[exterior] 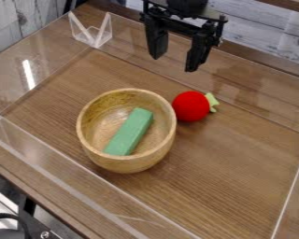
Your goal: Remove the green stick from the brown bowl and put it on the table
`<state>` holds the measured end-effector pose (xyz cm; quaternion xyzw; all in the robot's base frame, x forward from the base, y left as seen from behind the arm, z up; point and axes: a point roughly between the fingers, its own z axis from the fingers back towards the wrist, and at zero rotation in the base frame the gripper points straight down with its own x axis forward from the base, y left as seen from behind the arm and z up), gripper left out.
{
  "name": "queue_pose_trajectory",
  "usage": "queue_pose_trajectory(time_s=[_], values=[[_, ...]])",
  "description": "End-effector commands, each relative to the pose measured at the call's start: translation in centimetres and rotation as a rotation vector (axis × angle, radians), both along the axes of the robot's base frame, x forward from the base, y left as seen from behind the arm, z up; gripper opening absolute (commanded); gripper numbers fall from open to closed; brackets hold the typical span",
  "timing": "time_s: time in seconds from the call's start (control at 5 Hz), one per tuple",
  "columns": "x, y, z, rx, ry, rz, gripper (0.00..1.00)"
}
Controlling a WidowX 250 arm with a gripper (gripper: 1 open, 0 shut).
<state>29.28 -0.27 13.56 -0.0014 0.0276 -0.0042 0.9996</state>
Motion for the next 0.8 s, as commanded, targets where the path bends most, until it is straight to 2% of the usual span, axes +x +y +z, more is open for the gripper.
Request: queue_pose_trajectory(time_s=[0.0, 0.2, 0.4, 0.6], values=[[-0.7, 0.2, -1.2, -0.004, 0.024, 0.028, 1.0], [-2.5, 1.0, -2.7, -0.009, 0.021, 0.088, 1.0], [-4.0, 2.0, -3.6, -0.017, -0.011, 0.139, 1.0], [-4.6, 2.5, -4.4, -0.033, -0.028, 0.173, 1.0]])
